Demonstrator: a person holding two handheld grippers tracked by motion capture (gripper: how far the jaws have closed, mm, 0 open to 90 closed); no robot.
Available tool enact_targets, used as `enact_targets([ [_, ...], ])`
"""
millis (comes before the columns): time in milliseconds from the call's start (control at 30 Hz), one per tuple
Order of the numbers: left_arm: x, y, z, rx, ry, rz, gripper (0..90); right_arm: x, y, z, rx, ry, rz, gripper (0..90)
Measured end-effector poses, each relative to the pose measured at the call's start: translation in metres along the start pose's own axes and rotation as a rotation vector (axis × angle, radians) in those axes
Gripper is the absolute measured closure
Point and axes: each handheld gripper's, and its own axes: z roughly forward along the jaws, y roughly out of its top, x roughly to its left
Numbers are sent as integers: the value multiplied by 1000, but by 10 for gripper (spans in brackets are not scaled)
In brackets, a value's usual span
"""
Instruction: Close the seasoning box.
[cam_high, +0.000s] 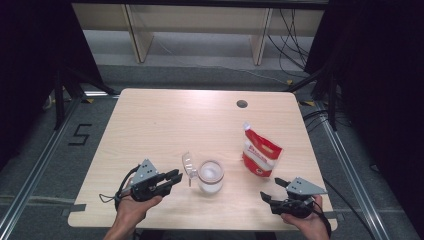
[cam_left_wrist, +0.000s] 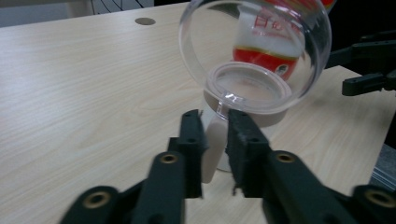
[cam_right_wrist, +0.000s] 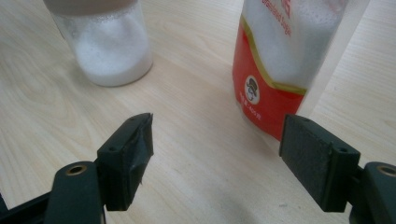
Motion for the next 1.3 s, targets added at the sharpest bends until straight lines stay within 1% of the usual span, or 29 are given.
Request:
enact_targets([
  [33, -1, 0, 0, -4, 1, -6, 862, 0, 0, 0, 3, 2, 4, 268],
  [67, -1, 1, 1, -6, -2, -1, 883, 0, 0, 0, -1, -1, -3, 268],
  [100, -1, 2, 1, -8, -4, 13, 890, -1, 0, 1, -12, 5, -11, 268],
  [133, -2, 2, 2, -8, 7, 11, 891, -1, 0, 1, -4, -3, -11, 268],
  [167, -2, 3, 2, 2, 6, 11, 892, 1, 0, 0, 9, 1, 12, 268],
  [200, -1, 3, 2, 2, 5, 21, 892, 1, 0, 1, 2, -1, -2, 269],
  [233, -1, 3, 4, -7, -2, 12, 892, -1, 1, 2, -13, 7, -28, 269],
  [267, -1, 3, 4, -2, 0, 10, 892, -1, 1, 2, -4, 5, -29, 269],
  [300, -2, 4, 4, 2, 7, 3, 893, -2, 1, 2, -12, -2, -45, 269],
  [333, -2, 4, 5, 2, 4, 9, 893, 0, 1, 2, 3, 9, -25, 269],
  [367, -1, 5, 5, 2, 0, 17, 893, -1, 1, 3, -4, 17, -30, 269],
  [400, -2, 5, 5, 1, 1, 14, 893, -1, 1, 2, -8, 11, -31, 269],
  [433, -3, 5, 6, 1, 3, 2, 892, -1, 1, 2, -6, 7, -32, 269],
  [500, -2, 6, 7, -3, -9, 22, 893, 0, 1, 1, 3, 4, -20, 268],
  [533, -3, 6, 8, -4, -7, 8, 893, -1, 1, 2, -2, 10, -23, 267],
  [600, -3, 8, 8, 2, -1, 14, 892, -1, 1, 2, 1, 4, -25, 256],
  [633, -2, 8, 8, 2, -3, 31, 892, -1, 1, 2, 2, 8, -24, 249],
  [700, -3, 9, 9, 1, -3, 28, 892, -1, 1, 2, -1, 6, -25, 231],
  [800, -3, 10, 9, 1, -5, 30, 892, 0, 1, 3, -8, 8, -5, 218],
  [833, -4, 10, 9, 1, -6, 31, 892, 2, 1, 3, -5, 4, 17, 211],
  [867, -4, 10, 10, -5, -8, 31, 892, 2, 1, 2, -2, -6, 26, 198],
  [900, -4, 10, 10, -10, -11, 21, 892, 0, 1, 4, -12, -2, 1, 184],
  [933, -5, 11, 11, -8, -12, 24, 892, 0, 1, 4, -13, -3, 2, 179],
  [967, -5, 11, 10, -2, -6, 18, 892, -2, 1, 5, -23, -6, -18, 179],
  [1000, -5, 11, 10, -2, -7, 20, 892, -1, 1, 5, -12, 3, -3, 177],
  [1067, -5, 12, 11, 0, -10, 40, 892, 0, 1, 4, -7, -4, -4, 175],
  [1200, -6, 14, 11, -4, -15, 40, 892, -1, 1, 5, -14, 1, -7, 175],
  [1267, -6, 14, 12, -11, -23, 39, 892, 0, 1, 4, -12, 2, 2, 177],
  [1300, -6, 14, 12, -7, -20, 41, 892, 0, 1, 5, -12, 5, 2, 177],
])
